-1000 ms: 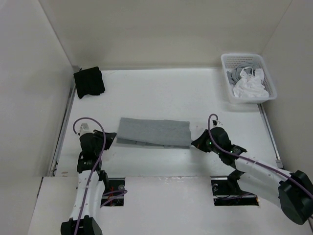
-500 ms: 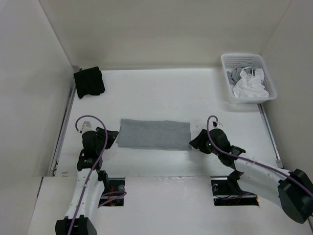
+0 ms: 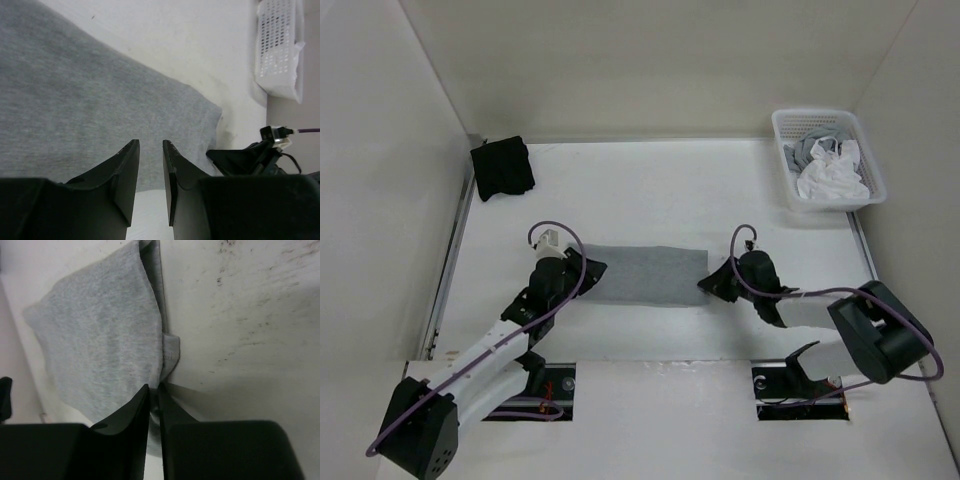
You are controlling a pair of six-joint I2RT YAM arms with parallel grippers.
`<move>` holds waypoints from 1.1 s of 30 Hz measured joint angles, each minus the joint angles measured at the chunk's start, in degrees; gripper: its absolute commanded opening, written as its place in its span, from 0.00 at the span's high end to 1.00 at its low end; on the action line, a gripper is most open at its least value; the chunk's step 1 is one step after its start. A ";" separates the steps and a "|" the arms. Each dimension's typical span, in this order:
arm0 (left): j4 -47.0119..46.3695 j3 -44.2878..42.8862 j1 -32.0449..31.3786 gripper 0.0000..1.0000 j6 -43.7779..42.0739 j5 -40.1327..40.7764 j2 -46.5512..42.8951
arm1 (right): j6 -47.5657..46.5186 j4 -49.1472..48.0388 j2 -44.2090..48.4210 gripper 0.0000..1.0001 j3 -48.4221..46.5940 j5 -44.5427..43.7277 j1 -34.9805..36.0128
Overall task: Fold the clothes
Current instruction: Fold the tank top
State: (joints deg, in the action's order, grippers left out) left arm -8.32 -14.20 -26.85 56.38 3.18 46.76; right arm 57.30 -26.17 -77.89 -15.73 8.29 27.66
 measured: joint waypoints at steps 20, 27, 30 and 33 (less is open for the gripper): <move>-7.34 -3.17 -7.80 0.77 0.61 2.27 3.61 | -7.65 27.28 32.33 0.99 -12.17 -12.72 1.46; -6.60 -3.32 -6.75 0.76 0.94 2.21 -1.55 | -15.41 35.28 11.67 0.98 -31.43 -19.82 17.29; -4.76 -3.32 -5.16 0.75 1.14 2.19 -6.23 | -17.09 37.77 1.03 0.98 -38.23 -20.98 22.34; -2.60 -3.32 -2.93 0.75 1.16 2.14 -10.88 | -18.03 39.82 -9.81 0.93 -45.35 -21.59 26.25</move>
State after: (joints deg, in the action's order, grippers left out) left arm -10.92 -17.52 -29.78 57.54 5.32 35.88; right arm 39.27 13.65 -87.70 -61.08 -13.30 53.91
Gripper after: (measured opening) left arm 0.245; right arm 0.033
